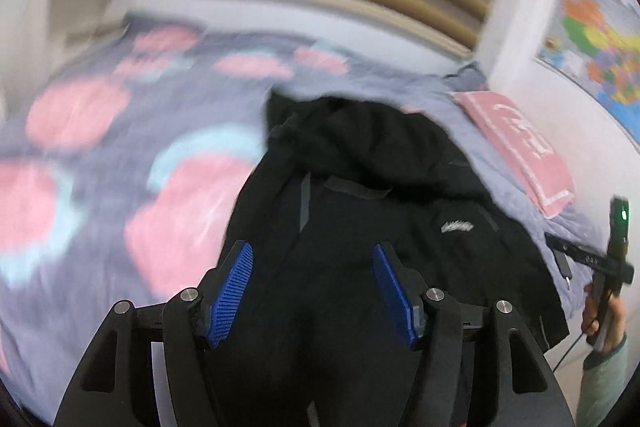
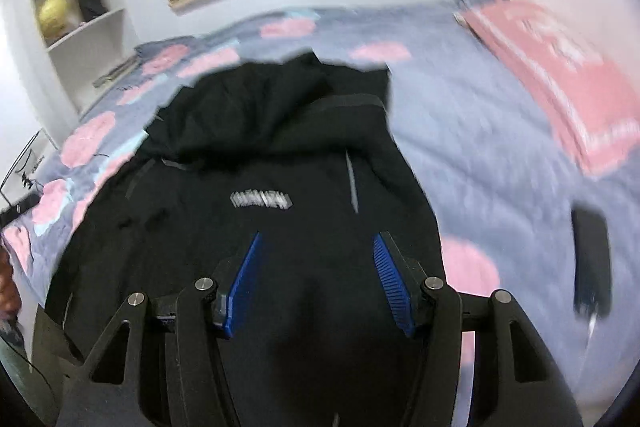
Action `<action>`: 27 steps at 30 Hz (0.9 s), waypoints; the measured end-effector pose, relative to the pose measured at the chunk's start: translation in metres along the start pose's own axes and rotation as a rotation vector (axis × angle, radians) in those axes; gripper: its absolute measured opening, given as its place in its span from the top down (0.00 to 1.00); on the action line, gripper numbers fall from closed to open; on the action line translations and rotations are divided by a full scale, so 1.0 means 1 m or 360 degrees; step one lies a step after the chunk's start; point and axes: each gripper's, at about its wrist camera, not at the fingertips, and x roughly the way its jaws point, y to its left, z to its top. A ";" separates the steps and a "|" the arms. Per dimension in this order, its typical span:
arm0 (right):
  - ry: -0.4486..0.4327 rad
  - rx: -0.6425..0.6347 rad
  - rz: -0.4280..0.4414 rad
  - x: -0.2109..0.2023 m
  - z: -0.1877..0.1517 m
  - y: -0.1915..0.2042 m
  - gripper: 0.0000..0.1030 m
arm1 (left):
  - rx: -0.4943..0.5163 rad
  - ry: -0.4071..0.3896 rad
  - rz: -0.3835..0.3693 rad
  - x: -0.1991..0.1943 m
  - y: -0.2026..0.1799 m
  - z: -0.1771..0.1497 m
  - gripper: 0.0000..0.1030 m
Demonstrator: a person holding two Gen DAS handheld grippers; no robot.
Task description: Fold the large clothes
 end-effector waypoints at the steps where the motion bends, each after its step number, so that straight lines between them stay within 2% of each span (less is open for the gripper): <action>1: 0.0033 0.0047 -0.0003 0.004 -0.011 -0.008 0.40 | -0.0056 0.0041 0.0007 0.007 0.011 -0.010 0.38; 4: 0.0091 0.0123 -0.0014 0.008 -0.033 -0.021 0.40 | -0.0215 0.0172 0.0046 0.024 0.044 -0.037 0.38; 7: 0.0108 0.0129 -0.0048 0.007 -0.044 -0.021 0.40 | -0.0289 0.0237 0.0072 0.037 0.059 -0.049 0.38; 11: 0.0105 0.0105 -0.0095 0.002 -0.053 -0.020 0.40 | -0.0347 0.0305 -0.0004 0.047 0.065 -0.056 0.38; 12: 0.0106 0.0100 -0.0104 0.001 -0.054 -0.020 0.40 | -0.0345 0.0313 -0.0020 0.049 0.064 -0.057 0.39; 15: 0.0112 0.0104 -0.0119 -0.003 -0.060 -0.024 0.40 | -0.0294 0.0320 -0.0025 0.051 0.058 -0.058 0.55; 16: 0.0112 0.0116 -0.0111 -0.005 -0.062 -0.027 0.40 | -0.0292 0.0317 -0.0059 0.050 0.058 -0.058 0.63; 17: 0.0111 0.0130 -0.0098 -0.007 -0.064 -0.030 0.40 | -0.0311 0.0314 -0.0134 0.047 0.059 -0.058 0.66; 19: 0.0118 0.0165 -0.0069 -0.013 -0.069 -0.036 0.40 | -0.0358 0.0274 -0.0280 0.038 0.060 -0.057 0.66; 21: 0.0121 0.0174 -0.0063 -0.017 -0.074 -0.039 0.41 | -0.0339 0.0243 -0.0339 0.032 0.057 -0.055 0.66; 23: 0.0121 0.0176 -0.0083 -0.021 -0.078 -0.040 0.41 | -0.0304 0.0255 -0.0297 0.032 0.053 -0.055 0.66; 27: 0.0127 0.0174 -0.0199 -0.027 -0.082 -0.041 0.40 | -0.0203 0.0330 -0.0069 0.044 0.044 -0.067 0.66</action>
